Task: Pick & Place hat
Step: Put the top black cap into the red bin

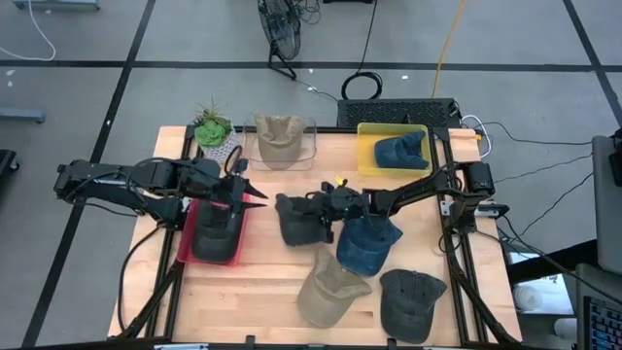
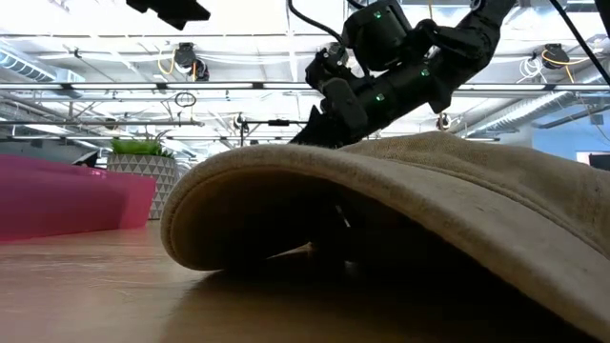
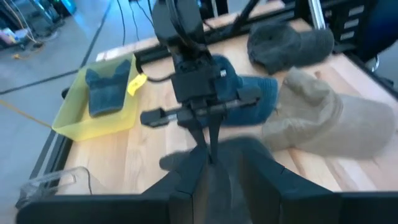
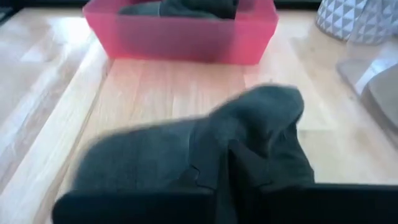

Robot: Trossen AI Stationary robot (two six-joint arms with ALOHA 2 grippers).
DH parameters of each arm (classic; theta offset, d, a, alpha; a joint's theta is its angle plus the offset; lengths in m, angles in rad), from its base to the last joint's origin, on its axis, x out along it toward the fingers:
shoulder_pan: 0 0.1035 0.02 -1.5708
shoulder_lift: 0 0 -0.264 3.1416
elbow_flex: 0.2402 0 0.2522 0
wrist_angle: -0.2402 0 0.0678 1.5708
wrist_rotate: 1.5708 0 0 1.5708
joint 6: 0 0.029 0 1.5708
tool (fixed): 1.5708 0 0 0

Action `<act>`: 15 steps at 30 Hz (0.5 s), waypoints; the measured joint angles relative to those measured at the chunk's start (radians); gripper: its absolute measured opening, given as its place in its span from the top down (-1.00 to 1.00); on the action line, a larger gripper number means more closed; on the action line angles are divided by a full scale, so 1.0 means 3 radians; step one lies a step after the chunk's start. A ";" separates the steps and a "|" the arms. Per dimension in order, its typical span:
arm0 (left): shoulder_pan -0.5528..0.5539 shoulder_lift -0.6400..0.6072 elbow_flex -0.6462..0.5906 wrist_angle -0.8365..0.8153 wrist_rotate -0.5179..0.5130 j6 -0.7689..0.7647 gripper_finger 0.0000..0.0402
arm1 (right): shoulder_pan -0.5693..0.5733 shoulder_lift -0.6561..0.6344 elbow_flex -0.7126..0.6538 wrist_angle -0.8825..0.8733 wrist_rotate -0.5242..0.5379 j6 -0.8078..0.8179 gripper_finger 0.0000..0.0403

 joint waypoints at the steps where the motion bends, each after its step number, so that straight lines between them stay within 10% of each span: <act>1: -0.0014 0.0000 0.0000 0.0048 -0.0002 -0.0008 0.52 | 0.0000 0.0000 0.0001 0.0035 0.0003 -0.0007 0.89; 15: -0.0377 0.0802 0.0000 0.0744 -0.0100 -0.0358 0.51 | -0.0017 -0.0381 0.0004 -0.0536 -0.0011 -0.0331 0.32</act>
